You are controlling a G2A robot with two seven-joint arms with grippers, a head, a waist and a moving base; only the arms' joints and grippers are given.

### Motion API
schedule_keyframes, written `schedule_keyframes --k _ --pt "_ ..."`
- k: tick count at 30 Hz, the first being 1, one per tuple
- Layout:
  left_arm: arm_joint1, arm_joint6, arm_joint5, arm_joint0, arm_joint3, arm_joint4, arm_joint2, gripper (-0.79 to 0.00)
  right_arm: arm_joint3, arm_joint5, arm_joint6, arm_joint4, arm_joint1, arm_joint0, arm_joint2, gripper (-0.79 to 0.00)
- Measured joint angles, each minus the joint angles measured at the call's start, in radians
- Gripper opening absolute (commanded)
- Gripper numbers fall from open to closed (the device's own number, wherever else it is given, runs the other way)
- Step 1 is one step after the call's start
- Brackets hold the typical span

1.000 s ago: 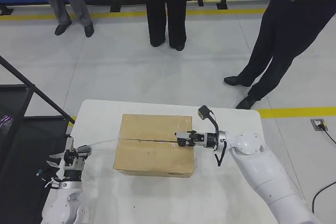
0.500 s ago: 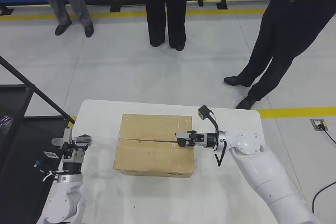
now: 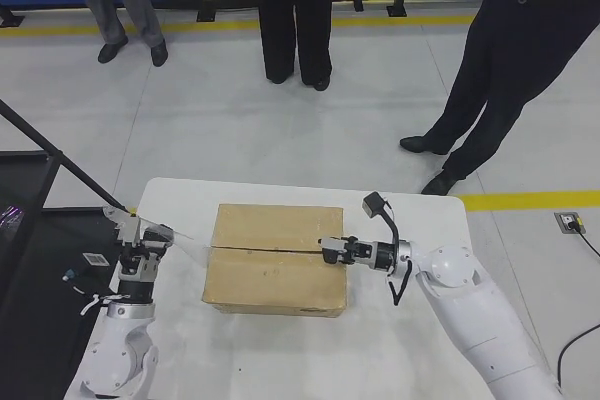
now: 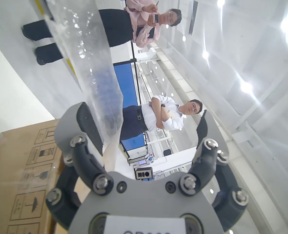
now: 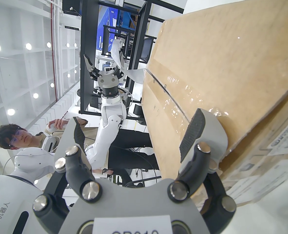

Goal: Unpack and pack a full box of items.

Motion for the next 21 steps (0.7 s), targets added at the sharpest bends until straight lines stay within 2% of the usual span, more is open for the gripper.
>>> schedule_keyframes --k 9,21 --pt "-0.009 -0.003 0.012 -0.027 -0.019 0.042 0.031 0.0 -0.049 0.006 -0.004 -0.009 0.012 -0.034 0.02 0.0" --pt "-0.013 -0.096 0.003 -0.047 -0.035 0.092 0.066 0.0 -0.073 0.005 -0.001 -0.009 0.021 -0.058 0.03 0.0"
